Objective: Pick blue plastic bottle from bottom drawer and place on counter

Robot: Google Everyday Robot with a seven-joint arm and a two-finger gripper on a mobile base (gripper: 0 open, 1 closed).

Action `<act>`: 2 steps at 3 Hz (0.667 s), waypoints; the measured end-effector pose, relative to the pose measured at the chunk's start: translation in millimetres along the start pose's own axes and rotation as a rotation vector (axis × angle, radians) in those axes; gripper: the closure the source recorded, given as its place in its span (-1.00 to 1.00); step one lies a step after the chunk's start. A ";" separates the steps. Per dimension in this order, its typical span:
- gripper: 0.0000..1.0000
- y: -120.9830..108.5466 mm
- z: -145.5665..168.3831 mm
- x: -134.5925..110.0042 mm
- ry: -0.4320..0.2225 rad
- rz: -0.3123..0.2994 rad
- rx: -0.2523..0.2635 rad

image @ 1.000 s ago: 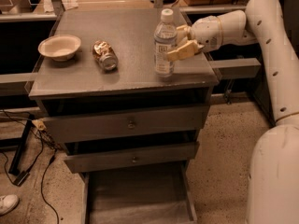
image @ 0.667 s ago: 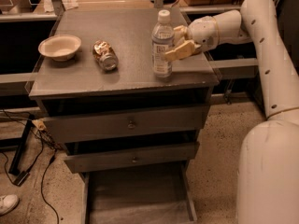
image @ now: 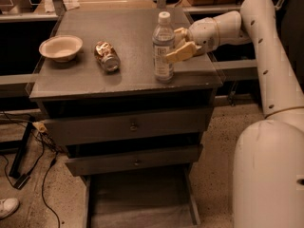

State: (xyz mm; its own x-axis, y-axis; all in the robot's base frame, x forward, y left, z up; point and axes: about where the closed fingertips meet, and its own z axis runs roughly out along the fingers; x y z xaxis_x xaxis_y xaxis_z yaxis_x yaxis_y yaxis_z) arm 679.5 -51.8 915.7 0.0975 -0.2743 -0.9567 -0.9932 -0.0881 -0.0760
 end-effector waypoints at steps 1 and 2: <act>1.00 1.2 2.4 1.5 -0.003 0.010 -0.018; 1.00 0.7 4.6 3.2 -0.006 0.017 -0.029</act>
Offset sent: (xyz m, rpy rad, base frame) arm -0.0100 -0.0086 -0.0087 -0.0219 0.0466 0.0716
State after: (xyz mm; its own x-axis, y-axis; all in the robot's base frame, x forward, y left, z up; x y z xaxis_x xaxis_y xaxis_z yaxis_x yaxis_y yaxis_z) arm 678.8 -48.4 911.3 0.0798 -0.2701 -0.9595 -0.9925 -0.1108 -0.0513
